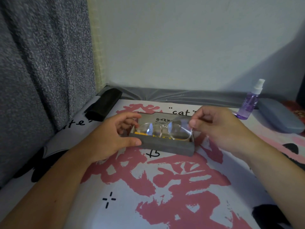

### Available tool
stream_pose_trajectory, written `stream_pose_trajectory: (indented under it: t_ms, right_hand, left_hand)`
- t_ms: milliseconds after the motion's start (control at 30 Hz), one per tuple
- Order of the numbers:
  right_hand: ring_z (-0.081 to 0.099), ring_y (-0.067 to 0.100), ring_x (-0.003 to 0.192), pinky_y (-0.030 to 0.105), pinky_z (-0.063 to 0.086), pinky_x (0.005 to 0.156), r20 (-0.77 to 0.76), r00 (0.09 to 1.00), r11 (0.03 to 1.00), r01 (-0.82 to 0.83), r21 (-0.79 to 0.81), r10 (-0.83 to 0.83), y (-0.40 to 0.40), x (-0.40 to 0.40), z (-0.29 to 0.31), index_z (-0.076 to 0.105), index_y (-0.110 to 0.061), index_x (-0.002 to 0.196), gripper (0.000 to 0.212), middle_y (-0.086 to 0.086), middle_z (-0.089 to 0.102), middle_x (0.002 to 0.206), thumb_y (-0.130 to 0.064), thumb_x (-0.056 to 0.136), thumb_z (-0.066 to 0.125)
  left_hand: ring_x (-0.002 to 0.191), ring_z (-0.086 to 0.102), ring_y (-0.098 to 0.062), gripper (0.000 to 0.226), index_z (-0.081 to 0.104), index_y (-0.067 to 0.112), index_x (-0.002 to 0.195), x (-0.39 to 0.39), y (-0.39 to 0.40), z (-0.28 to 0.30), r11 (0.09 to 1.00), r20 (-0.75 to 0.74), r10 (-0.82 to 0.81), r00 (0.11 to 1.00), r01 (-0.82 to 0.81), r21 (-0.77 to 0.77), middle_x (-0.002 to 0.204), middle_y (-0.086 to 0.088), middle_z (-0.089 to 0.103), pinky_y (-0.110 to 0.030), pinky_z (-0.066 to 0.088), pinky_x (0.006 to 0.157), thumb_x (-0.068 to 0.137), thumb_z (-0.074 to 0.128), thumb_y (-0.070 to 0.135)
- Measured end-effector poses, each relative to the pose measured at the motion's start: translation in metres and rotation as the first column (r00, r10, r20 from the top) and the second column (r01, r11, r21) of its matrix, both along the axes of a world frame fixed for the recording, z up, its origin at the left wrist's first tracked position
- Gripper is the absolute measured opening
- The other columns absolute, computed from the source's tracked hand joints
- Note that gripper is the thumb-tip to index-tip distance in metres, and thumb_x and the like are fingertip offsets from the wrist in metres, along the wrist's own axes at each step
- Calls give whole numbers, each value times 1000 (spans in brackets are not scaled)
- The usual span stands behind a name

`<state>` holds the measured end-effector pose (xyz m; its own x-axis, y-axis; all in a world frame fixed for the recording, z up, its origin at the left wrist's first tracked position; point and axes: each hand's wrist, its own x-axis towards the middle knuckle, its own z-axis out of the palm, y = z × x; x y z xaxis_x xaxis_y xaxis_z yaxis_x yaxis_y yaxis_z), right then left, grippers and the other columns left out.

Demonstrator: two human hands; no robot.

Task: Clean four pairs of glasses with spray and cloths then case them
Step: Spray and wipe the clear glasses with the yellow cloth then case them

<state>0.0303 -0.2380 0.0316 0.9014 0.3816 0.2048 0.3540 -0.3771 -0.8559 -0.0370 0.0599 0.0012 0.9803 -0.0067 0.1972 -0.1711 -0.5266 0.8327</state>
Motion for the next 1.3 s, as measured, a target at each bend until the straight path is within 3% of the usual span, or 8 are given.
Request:
stream_pose_trajectory:
  t_ms: [100,233,333,567,700,867,1067,1300]
  right_hand:
    - [62,14,68,31,51,70,-90,994,969,85,232,-66,-3,2,2,71,-11,80,13,14,75,84,-9,93,69]
    - [62,16,68,32,51,68,-184,983,902,90,423,-13,-4,1,5,66,-5,82,12,20,72,87,-5,93,65]
    - [65,19,66,29,52,65,-153,988,944,24,328,28,-2,-3,4,68,-5,82,12,15,72,76,-5,94,66]
    - [70,23,69,31,60,72,-7,987,978,-161,134,163,4,-14,7,69,-5,83,8,12,73,73,-2,90,70]
    - [74,21,87,31,59,78,-27,979,975,-200,99,204,1,-15,8,71,-5,79,13,5,77,92,6,83,75]
    - [74,23,82,39,56,79,-57,975,976,-216,-19,215,0,-13,6,73,-15,76,22,3,77,90,7,81,78]
    - [68,44,80,67,53,74,-117,967,948,-247,-198,228,2,-16,3,72,-29,86,22,3,76,78,-8,85,79]
    - [68,10,65,16,51,64,-5,975,963,-218,-155,220,6,-21,5,74,-14,79,12,2,75,73,-4,82,80]
  left_hand:
    - [108,65,-7,68,62,39,126,4,11,1,995,28,99,995,-99,18,113,13,70,-33,53,98,69,90,14]
    - [109,59,9,62,59,35,132,2,16,4,982,36,176,984,-178,60,123,12,66,-6,44,86,80,82,10]
    - [120,51,4,49,64,41,123,-1,4,4,965,174,177,969,-205,161,129,18,57,-9,38,94,86,77,10]
    - [83,62,-11,25,77,25,77,-12,-8,18,990,228,123,966,-105,-90,84,5,65,-13,46,75,90,59,15]
    - [85,62,-15,13,78,27,80,-16,-16,15,990,151,-69,986,49,130,82,4,67,-17,45,76,88,68,25]
    - [80,63,-17,8,76,30,81,-18,-21,10,978,114,-127,985,105,181,81,4,65,-24,50,75,83,80,24]
    - [66,54,-12,14,66,30,83,-16,-29,5,944,169,-138,976,79,320,70,6,58,-19,44,60,84,79,24]
    - [66,57,-14,11,65,30,87,-18,-34,6,928,222,-129,966,39,370,69,5,60,-33,50,61,94,67,21]
